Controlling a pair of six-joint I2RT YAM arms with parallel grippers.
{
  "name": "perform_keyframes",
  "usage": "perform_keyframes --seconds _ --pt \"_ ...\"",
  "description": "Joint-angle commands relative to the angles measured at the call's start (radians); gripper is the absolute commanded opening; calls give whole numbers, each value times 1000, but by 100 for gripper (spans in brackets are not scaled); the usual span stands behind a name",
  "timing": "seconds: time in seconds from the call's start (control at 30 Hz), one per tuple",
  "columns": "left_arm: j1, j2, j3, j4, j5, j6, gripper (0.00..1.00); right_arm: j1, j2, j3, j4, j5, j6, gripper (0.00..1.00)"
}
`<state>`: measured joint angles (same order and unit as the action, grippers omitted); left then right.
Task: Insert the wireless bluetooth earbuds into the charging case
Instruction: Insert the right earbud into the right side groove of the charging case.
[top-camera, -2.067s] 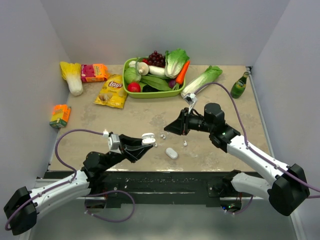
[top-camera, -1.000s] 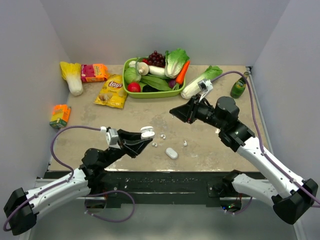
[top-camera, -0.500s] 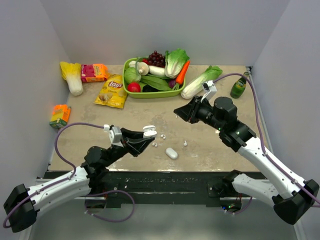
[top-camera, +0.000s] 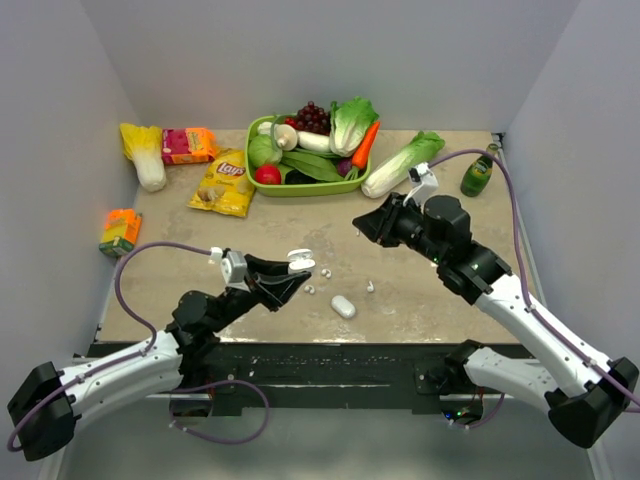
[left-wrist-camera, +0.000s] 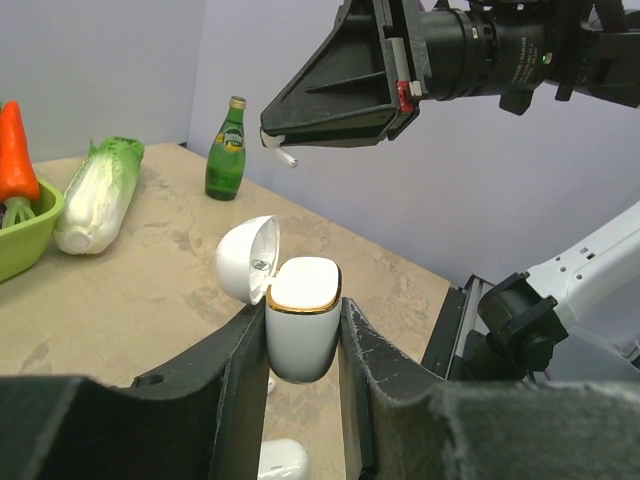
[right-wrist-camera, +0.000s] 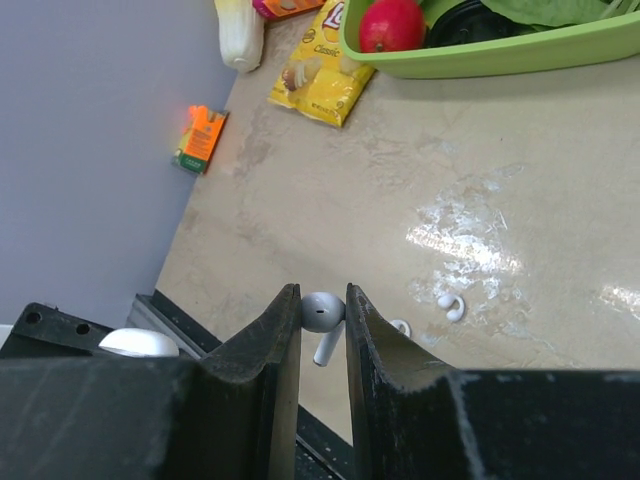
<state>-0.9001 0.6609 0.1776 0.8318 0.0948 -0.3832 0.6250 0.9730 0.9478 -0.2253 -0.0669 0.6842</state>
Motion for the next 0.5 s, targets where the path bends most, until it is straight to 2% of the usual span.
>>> perform_keyframes --seconds 0.0,0.1,0.13,0.2,0.37,0.47 --pt "-8 25 25 101 -18 1 0 28 -25 55 10 65 -69 0" --pt "-8 54 4 196 -43 15 0 116 -42 49 61 195 -153 0" --pt "-8 80 -19 238 -47 26 0 184 -46 46 98 244 -176 0" --pt "-8 112 -38 363 -59 40 0 246 -51 40 135 353 -242 0" --pt "-25 189 -67 576 -53 124 0 361 -63 11 221 460 -343 0" --pt "-29 216 -55 612 -46 194 0 393 -97 -49 334 473 -386 0"
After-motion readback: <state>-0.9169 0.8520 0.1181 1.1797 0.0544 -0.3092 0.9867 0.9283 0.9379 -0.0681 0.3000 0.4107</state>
